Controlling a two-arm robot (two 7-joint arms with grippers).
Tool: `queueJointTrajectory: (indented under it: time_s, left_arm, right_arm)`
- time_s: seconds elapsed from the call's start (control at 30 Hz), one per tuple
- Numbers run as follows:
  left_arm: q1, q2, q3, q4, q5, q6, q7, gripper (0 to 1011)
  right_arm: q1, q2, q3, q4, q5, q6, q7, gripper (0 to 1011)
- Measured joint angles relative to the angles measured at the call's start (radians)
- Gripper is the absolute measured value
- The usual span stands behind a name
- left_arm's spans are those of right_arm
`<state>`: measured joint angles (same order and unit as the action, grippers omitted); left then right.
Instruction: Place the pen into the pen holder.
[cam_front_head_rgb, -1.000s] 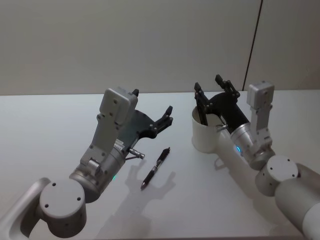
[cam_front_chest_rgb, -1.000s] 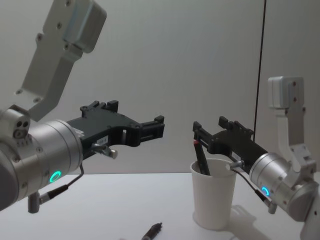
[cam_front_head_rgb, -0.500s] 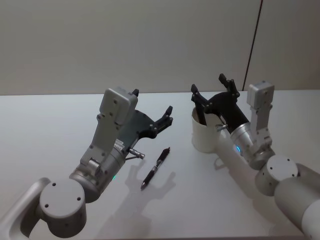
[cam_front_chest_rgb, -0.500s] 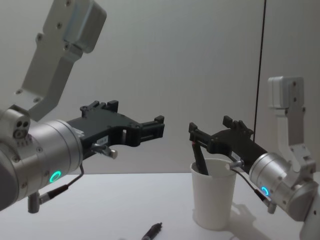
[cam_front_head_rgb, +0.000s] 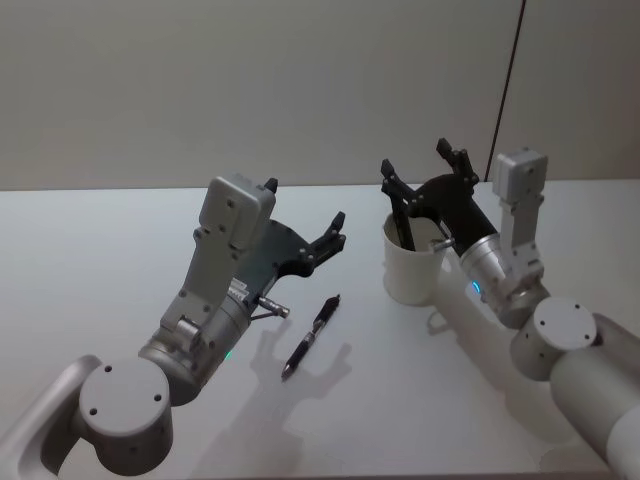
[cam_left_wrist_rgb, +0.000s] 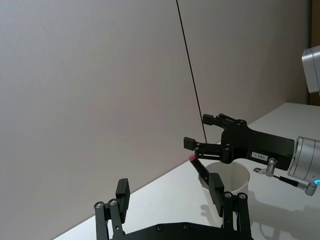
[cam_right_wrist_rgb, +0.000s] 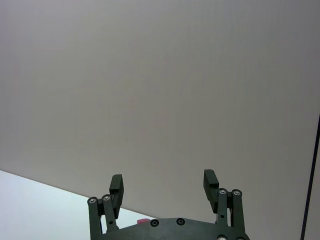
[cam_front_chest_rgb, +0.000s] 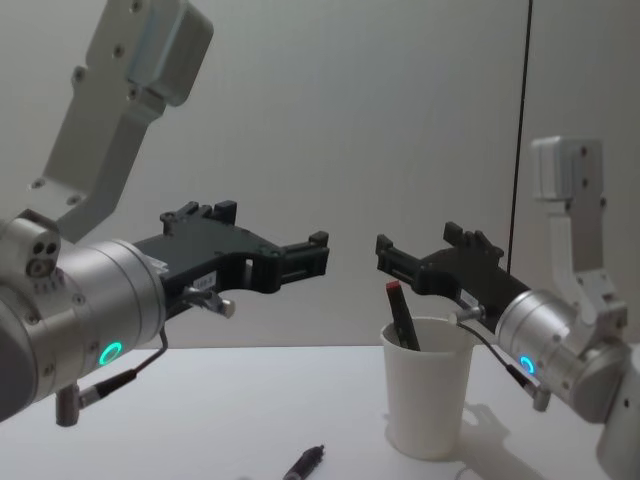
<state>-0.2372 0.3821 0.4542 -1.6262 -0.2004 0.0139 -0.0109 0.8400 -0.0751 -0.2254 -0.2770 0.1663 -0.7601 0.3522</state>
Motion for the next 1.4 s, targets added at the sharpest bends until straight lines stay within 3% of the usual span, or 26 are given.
queueJointTrajectory:
  time_s: [0.2, 0.43, 0.5, 0.77, 1.07, 1.4]
  left_arm:
    - [0.000, 0.000, 0.000, 0.000, 0.000, 0.000, 0.000, 1009]
    - [0.000, 0.000, 0.000, 0.000, 0.000, 0.000, 0.000, 1009]
    - [0.000, 0.000, 0.000, 0.000, 0.000, 0.000, 0.000, 1009]
    - [0.000, 0.000, 0.000, 0.000, 0.000, 0.000, 0.000, 1009]
    - [0.000, 0.000, 0.000, 0.000, 0.000, 0.000, 0.000, 1009]
    - [0.000, 0.000, 0.000, 0.000, 0.000, 0.000, 0.000, 1009]
  right_arm:
    - [-0.075, 0.020, -0.002, -0.182, -0.016, 0.121, -0.024, 1002]
    - [-0.140, 0.037, -0.003, -0.344, -0.028, 0.244, -0.048, 1002]
    - [-0.172, 0.046, -0.003, -0.422, -0.032, 0.299, -0.058, 1002]
    - [-0.242, 0.070, 0.004, -0.582, -0.029, 0.419, -0.080, 1002]
    - [-0.317, 0.096, 0.017, -0.722, 0.001, 0.508, -0.105, 1002]
    - [-0.424, 0.135, 0.045, -0.879, 0.066, 0.585, -0.144, 1002]
